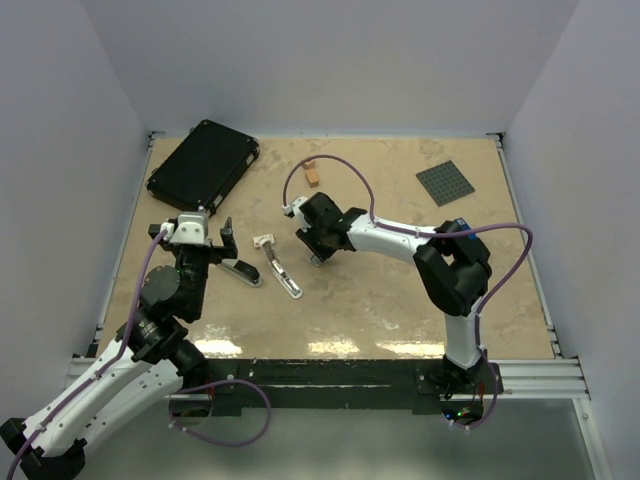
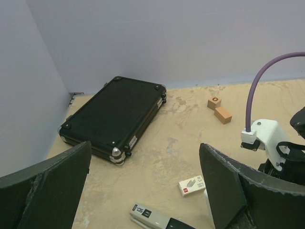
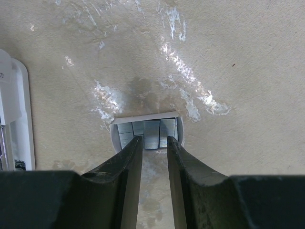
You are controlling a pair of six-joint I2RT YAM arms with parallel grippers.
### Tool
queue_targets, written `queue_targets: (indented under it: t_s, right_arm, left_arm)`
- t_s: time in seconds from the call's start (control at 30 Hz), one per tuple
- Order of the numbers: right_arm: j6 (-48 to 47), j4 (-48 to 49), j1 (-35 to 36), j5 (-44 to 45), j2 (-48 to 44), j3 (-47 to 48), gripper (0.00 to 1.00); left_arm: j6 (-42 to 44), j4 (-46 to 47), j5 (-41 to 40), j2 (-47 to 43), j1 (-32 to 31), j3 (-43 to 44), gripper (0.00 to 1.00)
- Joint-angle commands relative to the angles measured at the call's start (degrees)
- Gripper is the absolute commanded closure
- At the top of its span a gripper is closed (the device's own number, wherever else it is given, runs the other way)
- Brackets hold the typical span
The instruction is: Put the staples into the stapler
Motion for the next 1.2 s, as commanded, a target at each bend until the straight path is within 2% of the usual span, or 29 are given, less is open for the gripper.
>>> queue_targets:
  t_s: [0.0,1.17]
  right_arm:
    - [-0.71,0.02,0.17,-1.28,0.58,2.67,0.69]
    - [-1.32,-0.33,1.57,-3.39,0.06,1.88,0.74]
  left_arm:
    - [-0.9,0.88,0.74,0.02,0.58,1.0,0.0]
    - [-1.08,0.53,0.92,-0.42,0.76,1.08,0.0]
